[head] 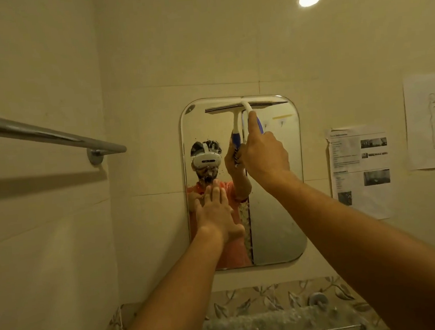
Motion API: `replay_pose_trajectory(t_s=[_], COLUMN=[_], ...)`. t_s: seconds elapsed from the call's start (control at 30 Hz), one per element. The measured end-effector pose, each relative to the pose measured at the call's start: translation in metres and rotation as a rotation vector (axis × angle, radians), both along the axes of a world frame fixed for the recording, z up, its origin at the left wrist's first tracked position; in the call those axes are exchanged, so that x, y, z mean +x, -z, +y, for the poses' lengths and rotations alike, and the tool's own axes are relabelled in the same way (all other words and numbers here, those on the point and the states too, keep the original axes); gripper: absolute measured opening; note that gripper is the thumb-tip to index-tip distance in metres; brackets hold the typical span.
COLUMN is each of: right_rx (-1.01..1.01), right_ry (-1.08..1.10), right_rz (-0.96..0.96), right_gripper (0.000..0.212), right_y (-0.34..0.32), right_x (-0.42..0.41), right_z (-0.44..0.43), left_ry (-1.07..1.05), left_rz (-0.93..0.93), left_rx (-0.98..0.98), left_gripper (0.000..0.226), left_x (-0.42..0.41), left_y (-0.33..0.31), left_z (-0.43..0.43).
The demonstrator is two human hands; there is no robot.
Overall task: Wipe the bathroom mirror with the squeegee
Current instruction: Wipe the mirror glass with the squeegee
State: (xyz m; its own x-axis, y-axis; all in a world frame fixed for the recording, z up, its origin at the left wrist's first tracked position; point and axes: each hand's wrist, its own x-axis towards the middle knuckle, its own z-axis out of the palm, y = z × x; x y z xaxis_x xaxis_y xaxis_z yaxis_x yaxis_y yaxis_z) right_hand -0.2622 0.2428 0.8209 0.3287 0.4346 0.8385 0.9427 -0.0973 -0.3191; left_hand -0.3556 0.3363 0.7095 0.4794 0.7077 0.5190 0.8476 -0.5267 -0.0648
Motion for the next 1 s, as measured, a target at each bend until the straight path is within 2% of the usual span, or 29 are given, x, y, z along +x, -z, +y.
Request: replay_pose_trajectory(t_s=[0.33,0.5,0.57,0.63,0.73,0.87,1.0], right_rx=[-0.042,-0.091,-0.114,-0.134,-0.144,-0.073,0.056], right_ry=[0.007,0.030,0.026,0.009,-0.001,-0.107,-0.157], right_rz=[0.046,0.062,0.074,0.101,0.116,0.121,0.079], right_gripper=[0.073,0.076,0.079,0.081,0.079,0.060,0.059], right_y=[0.063,0.098,0.109,0.114,0.116,0.096,0.049], right_x=[-0.013,-0.017,-0.019,-0.021,-0.024,-0.028,-0.038], right_z=[-0.006,-0.008,-0.010,-0.016,-0.023,-0.034,-0.034], left_ry=[0.034,0.062,0.067,0.078,0.097,0.105,0.075], left_rz=[-0.053,-0.050,-0.024,0.025,0.056,0.070,-0.025], left_rx=[0.026,-0.005,0.010,-0.006,-0.021,0.015,0.058], left_gripper=[0.125,0.113,0.107,0.113,0.119,0.117,0.117], left_x=[-0.003,-0.006,-0.010,-0.014,-0.020,-0.027,-0.036], left_y=[0.004,0.004,0.004,0.003,0.001,0.005,0.008], left_z=[0.002,0.006,0.007,0.008,0.009,0.009,0.013])
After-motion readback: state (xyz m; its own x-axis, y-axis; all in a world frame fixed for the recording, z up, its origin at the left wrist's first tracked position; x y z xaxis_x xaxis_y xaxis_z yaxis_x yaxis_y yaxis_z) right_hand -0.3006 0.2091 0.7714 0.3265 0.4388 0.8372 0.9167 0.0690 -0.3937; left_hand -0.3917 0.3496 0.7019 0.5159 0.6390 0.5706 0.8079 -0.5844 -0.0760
